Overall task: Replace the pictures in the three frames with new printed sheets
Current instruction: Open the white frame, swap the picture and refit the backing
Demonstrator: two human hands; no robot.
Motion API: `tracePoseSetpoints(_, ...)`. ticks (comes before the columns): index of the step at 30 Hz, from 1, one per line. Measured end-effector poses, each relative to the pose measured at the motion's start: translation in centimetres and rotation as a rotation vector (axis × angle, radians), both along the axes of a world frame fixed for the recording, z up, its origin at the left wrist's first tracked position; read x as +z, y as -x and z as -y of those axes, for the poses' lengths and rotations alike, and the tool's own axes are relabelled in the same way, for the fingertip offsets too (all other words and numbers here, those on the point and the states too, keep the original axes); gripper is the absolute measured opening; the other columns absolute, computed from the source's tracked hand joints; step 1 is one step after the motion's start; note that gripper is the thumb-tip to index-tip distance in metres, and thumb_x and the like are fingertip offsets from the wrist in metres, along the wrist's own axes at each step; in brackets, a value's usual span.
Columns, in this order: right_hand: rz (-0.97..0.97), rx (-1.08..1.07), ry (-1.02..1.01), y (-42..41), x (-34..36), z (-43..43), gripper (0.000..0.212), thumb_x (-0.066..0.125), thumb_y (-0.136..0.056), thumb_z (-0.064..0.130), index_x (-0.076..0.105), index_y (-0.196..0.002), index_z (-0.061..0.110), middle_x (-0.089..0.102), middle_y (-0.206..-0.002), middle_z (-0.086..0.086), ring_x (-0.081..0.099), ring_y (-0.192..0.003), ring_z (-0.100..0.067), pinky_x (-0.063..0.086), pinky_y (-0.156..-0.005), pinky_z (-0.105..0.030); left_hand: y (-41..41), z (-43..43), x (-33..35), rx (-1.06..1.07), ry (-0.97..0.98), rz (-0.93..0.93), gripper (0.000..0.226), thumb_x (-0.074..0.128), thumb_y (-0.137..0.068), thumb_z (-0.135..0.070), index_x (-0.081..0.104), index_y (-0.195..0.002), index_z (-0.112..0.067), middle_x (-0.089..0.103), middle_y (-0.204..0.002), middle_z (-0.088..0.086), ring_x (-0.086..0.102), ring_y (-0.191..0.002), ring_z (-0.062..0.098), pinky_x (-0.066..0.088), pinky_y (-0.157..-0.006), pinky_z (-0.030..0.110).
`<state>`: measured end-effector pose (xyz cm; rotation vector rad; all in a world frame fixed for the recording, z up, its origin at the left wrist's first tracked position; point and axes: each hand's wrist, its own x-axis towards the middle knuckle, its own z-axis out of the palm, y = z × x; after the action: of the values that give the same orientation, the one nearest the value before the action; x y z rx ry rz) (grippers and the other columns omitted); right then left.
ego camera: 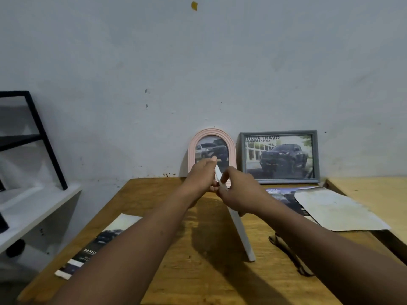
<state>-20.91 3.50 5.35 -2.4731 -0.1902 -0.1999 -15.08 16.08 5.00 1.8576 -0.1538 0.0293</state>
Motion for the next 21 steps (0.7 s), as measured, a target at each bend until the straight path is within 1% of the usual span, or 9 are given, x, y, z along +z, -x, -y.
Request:
tracePoseSetpoints(2,-0.036,0.055,-0.109,-0.2,-0.7,0.0,0.025,0.058,-0.097,0.040,0.049,-0.113,0.024,0.063,-0.096,-0.003,0.068,-0.071,-0.018,0.055,-0.049,-0.026,0.0,-0.9,-0.8,0.043,-0.037,0.010,0.037,0.040,-0.107,-0.043,0.054,-0.135,-0.023,0.064,-0.116,0.003,0.066,-0.095,0.022,0.060,-0.090,0.044)
tracePoseSetpoints(4,-0.055,0.081,-0.146,-0.6,-2.1,0.5,0.020,0.054,-0.098,0.043,0.051,-0.108,0.025,0.063,-0.093,0.000,0.064,-0.077,-0.014,0.052,-0.055,-0.028,-0.2,-1.9,-2.2,0.077,-0.098,-0.009,0.036,0.042,-0.106,-0.045,0.056,-0.133,-0.026,0.062,-0.125,0.003,0.064,-0.107,0.025,0.057,-0.094,0.046)
tracePoseSetpoints(6,-0.034,0.038,-0.078,-1.1,-4.3,1.4,0.020,0.054,-0.098,0.044,0.053,-0.107,0.027,0.063,-0.096,0.002,0.059,-0.084,-0.011,0.053,-0.069,-0.032,-0.3,-2.8,-3.8,0.101,-0.152,-0.050,0.041,0.043,-0.103,-0.049,0.057,-0.135,-0.027,0.060,-0.132,0.002,0.062,-0.114,0.026,0.054,-0.098,0.048)
tracePoseSetpoints(8,-0.045,-0.033,0.019,-1.4,-7.0,2.4,0.026,0.054,-0.095,0.048,0.052,-0.113,0.029,0.063,-0.111,0.000,0.057,-0.098,-0.015,0.053,-0.083,-0.037,0.0,-3.3,-5.7,0.109,-0.223,-0.065,0.042,0.044,-0.103,-0.048,0.056,-0.137,-0.025,0.060,-0.135,0.003,0.059,-0.118,0.024,0.050,-0.102,0.048)
tracePoseSetpoints(10,-0.063,-0.089,0.151,-1.2,-9.7,3.1,0.036,0.051,-0.095,0.051,0.050,-0.124,0.029,0.056,-0.127,-0.001,0.050,-0.113,-0.019,0.049,-0.093,-0.039,0.8,-3.5,-7.8,0.114,-0.239,-0.121,0.032,0.044,-0.105,-0.045,0.056,-0.131,-0.030,0.062,-0.128,-0.002,0.061,-0.113,0.020,0.052,-0.099,0.044)
tracePoseSetpoints(13,-0.018,-0.111,0.302,-0.4,-12.3,3.2,0.039,0.043,-0.098,0.051,0.047,-0.130,0.029,0.047,-0.137,-0.001,0.041,-0.123,-0.020,0.044,-0.098,-0.039,2.0,-3.7,-11.5,0.072,-0.303,-0.165,0.010,0.047,-0.102,-0.050,0.051,-0.110,-0.047,0.063,-0.121,-0.007,0.064,-0.109,0.019,0.056,-0.093,0.047)
tracePoseSetpoints(15,0.016,-0.121,0.340,-0.3,-13.1,2.9,0.039,0.040,-0.098,0.051,0.047,-0.131,0.030,0.044,-0.138,0.000,0.039,-0.125,-0.020,0.042,-0.100,-0.039,2.2,-4.0,-12.9,0.059,-0.511,-0.062,0.031,0.045,-0.100,-0.054,0.050,-0.129,-0.044,0.060,-0.135,-0.007,0.058,-0.122,0.020,0.052,-0.100,0.047)
tracePoseSetpoints(17,0.023,-0.126,0.341,-0.8,-13.1,2.9,0.041,0.039,-0.098,0.052,0.047,-0.131,0.030,0.045,-0.138,-0.001,0.039,-0.125,-0.020,0.041,-0.102,-0.040,1.6,-4.1,-13.4,0.087,-0.732,0.060,0.052,0.041,-0.101,-0.055,0.039,-0.150,-0.035,0.050,-0.148,-0.005,0.043,-0.137,0.022,0.044,-0.107,0.046)
tracePoseSetpoints(21,0.007,-0.126,0.365,-3.3,-12.7,3.4,0.050,0.038,-0.097,0.055,0.043,-0.138,0.026,0.046,-0.144,-0.004,0.039,-0.132,-0.023,0.038,-0.106,-0.045,0.4,-3.2,-13.5,0.107,-0.828,0.133,0.059,0.035,-0.103,-0.056,0.031,-0.155,-0.029,0.035,-0.158,-0.002,0.029,-0.145,0.021,0.039,-0.110,0.044)
